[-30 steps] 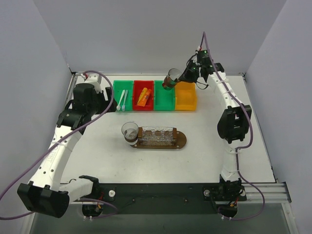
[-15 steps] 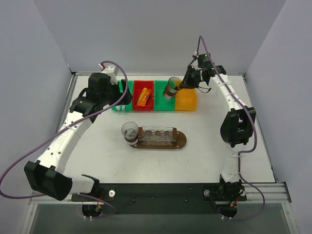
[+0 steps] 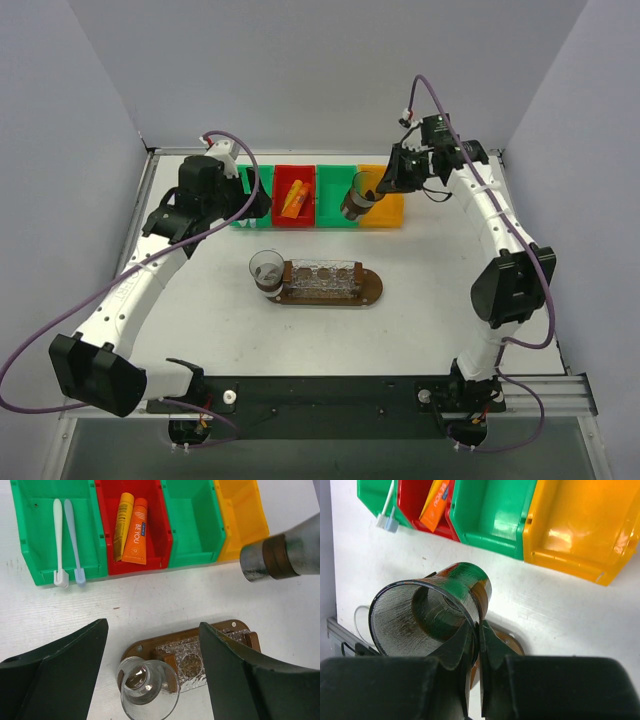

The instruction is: Prepare toiletry sets of a toothbrush and toothpaste on the tray

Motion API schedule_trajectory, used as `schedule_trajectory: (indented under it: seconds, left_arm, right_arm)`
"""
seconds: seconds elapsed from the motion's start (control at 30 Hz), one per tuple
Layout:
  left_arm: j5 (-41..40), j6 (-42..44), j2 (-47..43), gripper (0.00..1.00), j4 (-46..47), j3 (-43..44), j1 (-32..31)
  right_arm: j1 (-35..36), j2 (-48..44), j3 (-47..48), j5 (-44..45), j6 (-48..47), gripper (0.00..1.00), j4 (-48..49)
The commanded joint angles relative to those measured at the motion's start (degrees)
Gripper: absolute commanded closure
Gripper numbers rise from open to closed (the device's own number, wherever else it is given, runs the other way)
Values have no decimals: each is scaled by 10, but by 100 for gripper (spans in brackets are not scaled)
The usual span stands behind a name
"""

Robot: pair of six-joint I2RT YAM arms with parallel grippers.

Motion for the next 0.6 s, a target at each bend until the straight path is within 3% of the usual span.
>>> schedule_trajectory:
  seconds: [0.0, 0.27, 0.57]
  left_arm:
    - [10, 2, -24, 16, 49, -8, 12]
    - [-4, 33, -24, 16, 33, 10, 14]
    - [0, 2, -51, 16, 56, -40, 20]
  right_arm:
    - [-4, -72, -6, -33, -42, 100, -24]
    - [-4, -122, -38, 18, -83, 100, -89]
    - [17, -211, -110, 115, -87, 100, -113]
